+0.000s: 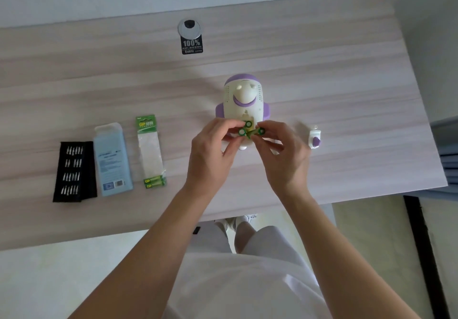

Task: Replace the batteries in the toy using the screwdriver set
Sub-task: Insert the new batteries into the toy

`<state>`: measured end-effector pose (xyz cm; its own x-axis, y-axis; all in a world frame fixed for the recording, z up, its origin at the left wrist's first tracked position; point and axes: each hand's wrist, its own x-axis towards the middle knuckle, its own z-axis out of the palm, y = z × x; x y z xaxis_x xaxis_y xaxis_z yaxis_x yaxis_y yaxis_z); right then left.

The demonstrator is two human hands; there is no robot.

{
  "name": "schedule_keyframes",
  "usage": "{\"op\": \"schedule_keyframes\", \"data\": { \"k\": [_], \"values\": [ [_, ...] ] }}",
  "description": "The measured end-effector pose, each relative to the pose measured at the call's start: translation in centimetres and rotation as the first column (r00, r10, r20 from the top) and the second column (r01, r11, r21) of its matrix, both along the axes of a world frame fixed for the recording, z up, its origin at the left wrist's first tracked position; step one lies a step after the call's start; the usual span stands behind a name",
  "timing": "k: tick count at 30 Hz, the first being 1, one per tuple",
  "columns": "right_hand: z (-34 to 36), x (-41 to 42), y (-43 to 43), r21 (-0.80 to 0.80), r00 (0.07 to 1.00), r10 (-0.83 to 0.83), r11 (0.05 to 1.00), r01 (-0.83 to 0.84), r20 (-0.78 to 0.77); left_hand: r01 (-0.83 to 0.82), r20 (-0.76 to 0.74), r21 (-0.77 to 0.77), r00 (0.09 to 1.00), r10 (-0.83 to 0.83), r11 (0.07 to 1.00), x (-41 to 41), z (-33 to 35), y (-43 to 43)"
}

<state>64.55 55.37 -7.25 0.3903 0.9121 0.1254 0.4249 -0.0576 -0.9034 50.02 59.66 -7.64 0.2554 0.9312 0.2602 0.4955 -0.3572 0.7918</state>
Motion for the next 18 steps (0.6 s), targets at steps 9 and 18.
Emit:
{"op": "schedule_keyframes", "data": {
  "k": [9,18],
  "values": [
    [-1.3,-0.3,0.4,0.063,0.98,0.014,0.998,-0.027,0.197,-0.006,-0.03,0.012,1.0,0.007,1.0,0.2,-0.7,0.6],
    [-1.6,-0.1,0.5,0.068,0.959,0.019,0.997,-0.039,0.283,0.018,-0.034,-0.005,0.999,-0.018,1.0,0.0,-1.5,0.9]
  ]
}}
